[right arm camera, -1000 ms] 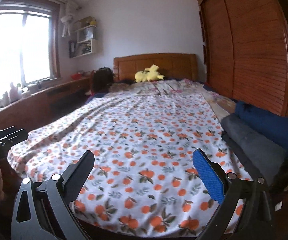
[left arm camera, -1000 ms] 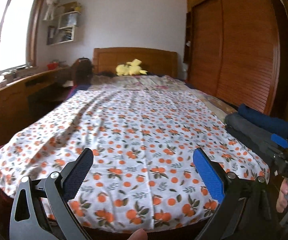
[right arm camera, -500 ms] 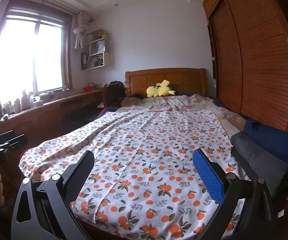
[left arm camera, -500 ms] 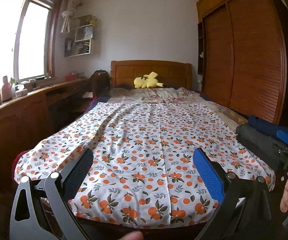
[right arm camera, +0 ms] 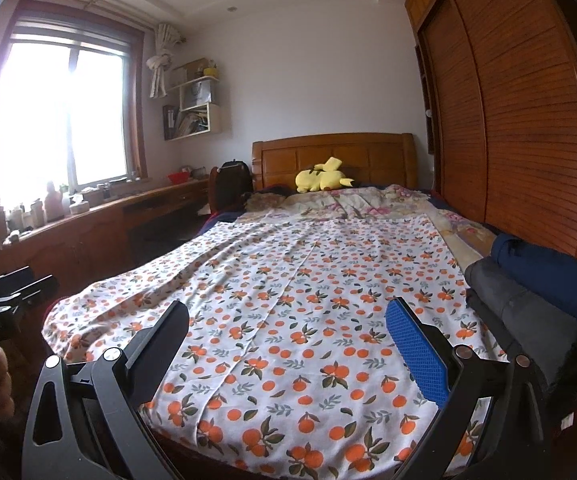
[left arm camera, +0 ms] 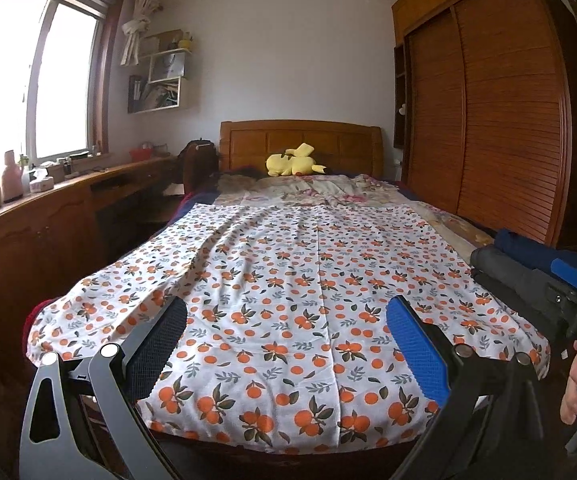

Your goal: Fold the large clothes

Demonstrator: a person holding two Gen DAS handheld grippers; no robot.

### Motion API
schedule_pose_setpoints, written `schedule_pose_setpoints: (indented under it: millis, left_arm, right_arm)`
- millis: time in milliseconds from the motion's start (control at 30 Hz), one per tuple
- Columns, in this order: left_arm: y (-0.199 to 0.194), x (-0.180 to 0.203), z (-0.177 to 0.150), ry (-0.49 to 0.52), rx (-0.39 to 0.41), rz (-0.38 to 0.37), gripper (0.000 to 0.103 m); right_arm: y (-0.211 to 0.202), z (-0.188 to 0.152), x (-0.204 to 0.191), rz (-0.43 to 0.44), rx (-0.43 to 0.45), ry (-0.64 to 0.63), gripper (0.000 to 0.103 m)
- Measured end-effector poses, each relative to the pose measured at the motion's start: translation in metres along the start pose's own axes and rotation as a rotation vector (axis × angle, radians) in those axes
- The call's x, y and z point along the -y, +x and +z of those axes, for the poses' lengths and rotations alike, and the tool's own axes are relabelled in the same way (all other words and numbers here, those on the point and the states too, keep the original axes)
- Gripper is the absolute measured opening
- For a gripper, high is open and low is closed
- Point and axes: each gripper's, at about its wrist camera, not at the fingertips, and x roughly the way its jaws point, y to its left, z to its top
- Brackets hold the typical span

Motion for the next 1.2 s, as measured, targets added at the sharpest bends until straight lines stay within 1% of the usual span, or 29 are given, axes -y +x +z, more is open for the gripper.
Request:
schedule_pose_setpoints:
  millis: [700, 1200]
  left_arm:
    - [0.0006, 0.002, -0.0041, 0.006, 0.0, -0.023, 0.101]
    - [0.0016, 0.0024, -0.0047, 0.009, -0.001, -0.023, 0.101]
  right_arm:
    - [0.0004, -0.0037, 0.0003, -0.003, -0.011, 0.006, 0.095]
    - [0.0021, -0.0063, -0.0011, -0.004, -0.016, 0.005, 0.095]
